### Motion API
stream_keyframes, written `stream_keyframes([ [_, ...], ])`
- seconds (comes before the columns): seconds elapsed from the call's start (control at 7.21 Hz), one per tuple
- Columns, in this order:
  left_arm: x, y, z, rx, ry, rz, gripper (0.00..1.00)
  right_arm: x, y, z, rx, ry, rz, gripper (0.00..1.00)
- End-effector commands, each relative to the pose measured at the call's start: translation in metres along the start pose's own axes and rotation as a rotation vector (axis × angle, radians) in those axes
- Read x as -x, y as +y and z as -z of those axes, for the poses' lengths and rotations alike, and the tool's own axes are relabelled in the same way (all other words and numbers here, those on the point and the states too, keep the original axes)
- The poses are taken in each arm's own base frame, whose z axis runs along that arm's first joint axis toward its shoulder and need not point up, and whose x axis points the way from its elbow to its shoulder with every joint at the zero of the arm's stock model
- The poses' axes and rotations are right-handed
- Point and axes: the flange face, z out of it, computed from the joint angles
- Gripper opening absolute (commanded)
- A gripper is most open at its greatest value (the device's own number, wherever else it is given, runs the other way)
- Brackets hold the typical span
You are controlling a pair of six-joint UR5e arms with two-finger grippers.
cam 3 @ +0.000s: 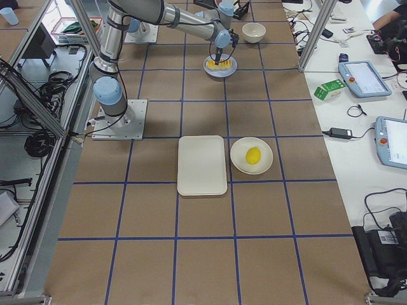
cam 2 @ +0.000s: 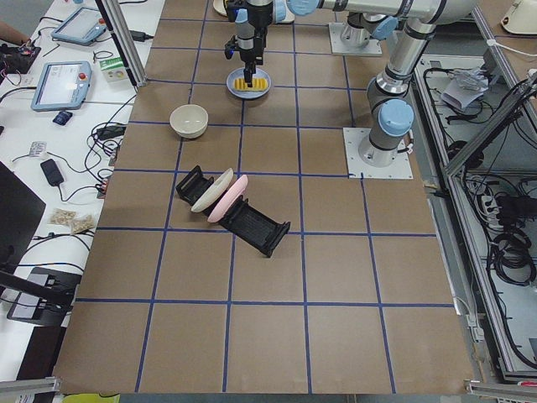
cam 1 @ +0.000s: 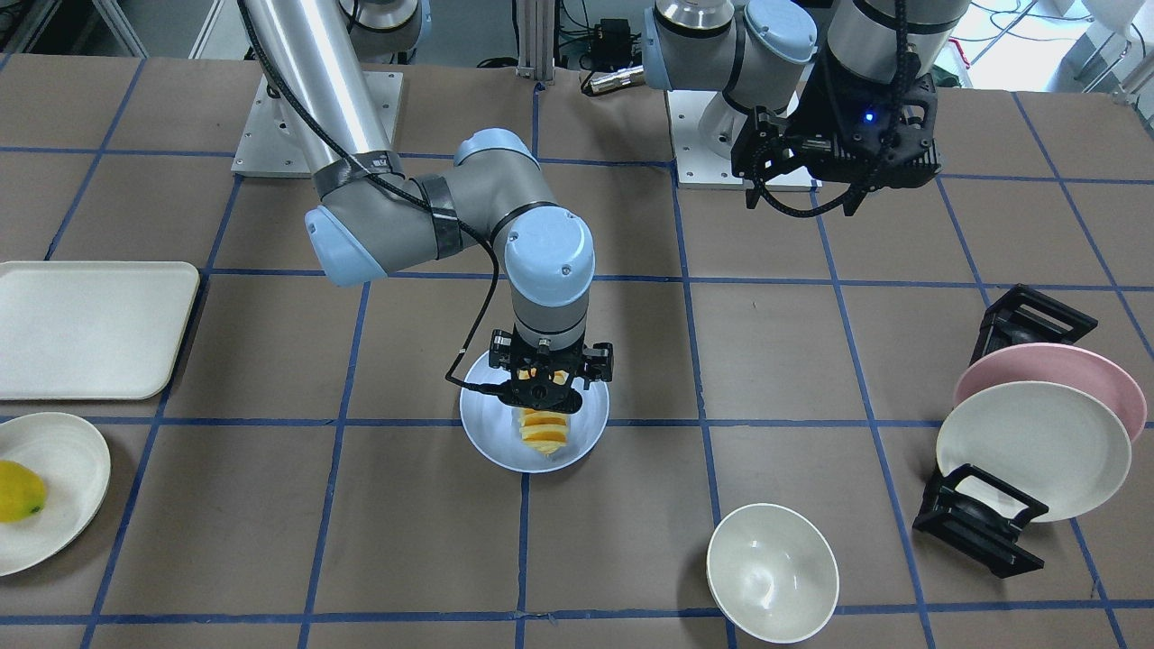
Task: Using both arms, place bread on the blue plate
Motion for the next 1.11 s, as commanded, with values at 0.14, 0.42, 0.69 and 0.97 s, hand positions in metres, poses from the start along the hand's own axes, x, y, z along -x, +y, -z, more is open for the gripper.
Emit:
stream_keyframes([
  [0.14,0.001,0.001,0.001,-0.002,-0.002,0.002,1.00,-0.079,-0.020,0.092,-0.008,0.004,0.035,1.00],
  [0.42,0.002,0.001,0.003,-0.008,-0.002,0.004,1.00,-0.186,-0.044,0.158,-0.012,-0.003,0.048,1.00],
  [0.69,0.002,-0.001,0.004,-0.023,-0.004,0.006,1.00,-0.264,-0.051,0.203,-0.054,0.011,0.017,1.00],
  [0.97,0.002,-0.002,0.003,-0.025,-0.004,0.006,1.00,-0.274,-0.032,0.228,-0.089,0.035,0.027,1.00],
])
